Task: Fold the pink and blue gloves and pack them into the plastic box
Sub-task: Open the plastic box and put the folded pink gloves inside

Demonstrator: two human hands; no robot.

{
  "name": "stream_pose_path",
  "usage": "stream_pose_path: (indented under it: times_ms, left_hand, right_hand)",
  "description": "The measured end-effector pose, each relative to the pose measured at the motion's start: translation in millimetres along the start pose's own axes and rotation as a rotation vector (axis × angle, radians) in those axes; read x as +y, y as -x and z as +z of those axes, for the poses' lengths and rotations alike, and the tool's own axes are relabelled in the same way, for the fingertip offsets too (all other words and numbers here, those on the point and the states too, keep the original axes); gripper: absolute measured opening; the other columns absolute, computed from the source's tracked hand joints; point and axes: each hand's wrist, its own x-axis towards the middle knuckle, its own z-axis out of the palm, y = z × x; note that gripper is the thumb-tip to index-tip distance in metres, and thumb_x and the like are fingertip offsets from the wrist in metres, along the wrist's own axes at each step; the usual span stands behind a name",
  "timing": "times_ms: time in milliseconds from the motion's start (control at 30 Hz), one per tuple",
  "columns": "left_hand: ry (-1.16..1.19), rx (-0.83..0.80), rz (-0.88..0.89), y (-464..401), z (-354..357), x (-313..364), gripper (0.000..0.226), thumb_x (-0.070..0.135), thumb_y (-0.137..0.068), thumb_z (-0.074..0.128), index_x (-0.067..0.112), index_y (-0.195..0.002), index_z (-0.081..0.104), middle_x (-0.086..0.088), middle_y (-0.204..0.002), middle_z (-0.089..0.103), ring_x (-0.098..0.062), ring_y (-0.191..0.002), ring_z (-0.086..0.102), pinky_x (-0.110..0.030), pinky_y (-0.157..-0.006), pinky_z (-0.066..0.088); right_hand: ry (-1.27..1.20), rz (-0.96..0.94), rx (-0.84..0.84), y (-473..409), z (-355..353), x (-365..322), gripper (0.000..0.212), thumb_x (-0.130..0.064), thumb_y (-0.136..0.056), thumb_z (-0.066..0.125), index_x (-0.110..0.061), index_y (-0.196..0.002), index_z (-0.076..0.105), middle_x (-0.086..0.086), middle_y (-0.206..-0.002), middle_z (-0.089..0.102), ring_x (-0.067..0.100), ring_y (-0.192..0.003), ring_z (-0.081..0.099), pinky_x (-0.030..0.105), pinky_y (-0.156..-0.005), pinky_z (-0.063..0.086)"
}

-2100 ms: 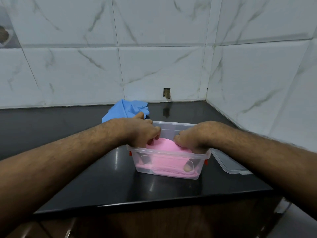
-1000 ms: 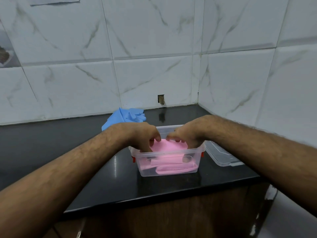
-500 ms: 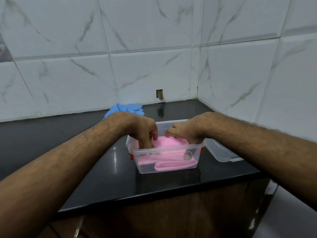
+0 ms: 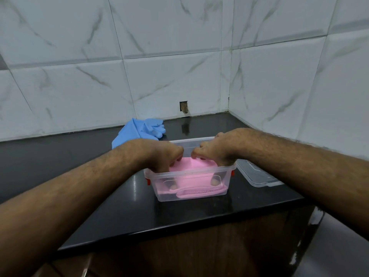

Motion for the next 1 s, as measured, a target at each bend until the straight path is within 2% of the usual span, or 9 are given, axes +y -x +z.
stream_pose_path:
  times_ms: [67, 133, 267, 400, 567, 700, 800, 867, 1000]
  left_hand:
    - [0.009, 0.033, 0.011, -0.2, 5.3, 0.5, 0.038, 0.027, -0.101, 0.059, 0.019, -0.134, 0.043, 0.0, -0.128, 0.055, -0.009, -0.086, 0.05, -0.024, -0.078, 0.043]
    - [0.01, 0.06, 0.011, 0.3, 6.1, 1.8, 0.033, 0.028, -0.104, 0.051, 0.019, -0.135, 0.042, 0.003, -0.121, 0.051, -0.01, -0.082, 0.045, -0.027, -0.082, 0.04]
    - [-0.085, 0.1, 0.018, -0.1, 5.4, 3.2, 0.028, 0.029, -0.105, 0.048, 0.018, -0.131, 0.044, 0.005, -0.109, 0.047, -0.007, -0.071, 0.038, -0.029, -0.081, 0.037]
    - [-0.129, 0.115, 0.034, 0.8, 6.0, 2.5, 0.024, 0.03, -0.106, 0.046, 0.019, -0.127, 0.046, 0.006, -0.106, 0.046, -0.011, -0.079, 0.043, -0.03, -0.079, 0.036]
    - [-0.057, 0.093, 0.046, -1.1, 6.4, 0.2, 0.027, 0.026, -0.103, 0.053, 0.019, -0.128, 0.046, 0.002, -0.11, 0.055, -0.015, -0.088, 0.05, -0.031, -0.082, 0.042]
    - [0.101, 0.115, 0.07, 8.5, 3.8, -10.3, 0.036, 0.024, -0.095, 0.068, 0.021, -0.128, 0.055, 0.002, -0.117, 0.065, -0.016, -0.098, 0.059, -0.029, -0.089, 0.05]
    - [0.192, 0.231, 0.137, 24.1, 10.1, -25.4, 0.02, 0.024, -0.097, 0.064, 0.025, -0.116, 0.071, 0.014, -0.112, 0.072, -0.005, -0.105, 0.064, -0.024, -0.097, 0.049]
    - [0.29, 0.34, 0.186, 37.8, 18.4, -28.9, 0.018, 0.035, -0.1, 0.062, 0.028, -0.108, 0.077, 0.02, -0.106, 0.074, 0.002, -0.101, 0.065, -0.021, -0.096, 0.048]
    - [0.572, 0.453, 0.282, 63.6, 38.3, -22.7, 0.057, 0.074, -0.091, 0.049, 0.024, -0.09, 0.077, 0.021, -0.082, 0.071, -0.002, -0.08, 0.065, -0.017, -0.076, 0.05]
  right_hand:
    - [-0.015, 0.002, -0.059, 0.8, -2.7, 3.7, 0.088, -0.034, -0.09, 0.073, -0.035, -0.156, 0.015, 0.004, -0.147, 0.047, 0.03, -0.127, 0.051, 0.049, -0.107, 0.044]
    - [0.006, 0.008, -0.101, 0.2, -5.9, 5.5, 0.096, -0.041, -0.085, 0.078, -0.037, -0.155, 0.012, 0.004, -0.148, 0.047, 0.031, -0.128, 0.051, 0.049, -0.106, 0.043]
    - [0.159, 0.054, -0.057, -11.2, -1.6, 0.6, 0.085, -0.012, -0.093, 0.06, -0.038, -0.158, 0.01, 0.005, -0.154, 0.039, 0.032, -0.129, 0.051, 0.047, -0.104, 0.044]
    - [0.054, 0.052, -0.034, -11.3, 2.2, 0.6, 0.07, -0.017, -0.099, 0.048, -0.031, -0.158, 0.015, 0.008, -0.157, 0.034, 0.033, -0.134, 0.047, 0.052, -0.108, 0.042]
    - [0.017, 0.003, -0.037, -3.8, 0.7, 1.8, 0.077, -0.007, -0.094, 0.06, -0.031, -0.155, 0.02, 0.007, -0.149, 0.042, 0.029, -0.125, 0.052, 0.048, -0.103, 0.047]
    - [-0.213, -0.045, -0.044, 8.7, -8.2, 8.0, 0.096, -0.029, -0.084, 0.08, -0.029, -0.157, 0.018, 0.001, -0.146, 0.051, 0.024, -0.131, 0.051, 0.046, -0.112, 0.042]
    - [-0.202, -0.08, 0.116, 24.0, -6.2, 17.3, 0.065, -0.043, -0.094, 0.066, -0.033, -0.151, 0.038, -0.01, -0.14, 0.06, 0.015, -0.13, 0.055, 0.038, -0.108, 0.04]
    - [-0.147, -0.085, 0.214, 36.9, 2.4, 26.4, 0.049, -0.058, -0.096, 0.053, -0.039, -0.142, 0.051, -0.017, -0.133, 0.064, 0.009, -0.126, 0.057, 0.041, -0.109, 0.038]
    - [-0.29, -0.15, 0.29, 55.7, 27.4, 39.7, 0.075, -0.082, -0.085, 0.02, -0.038, -0.13, 0.062, -0.016, -0.129, 0.065, 0.009, -0.128, 0.056, 0.043, -0.113, 0.037]
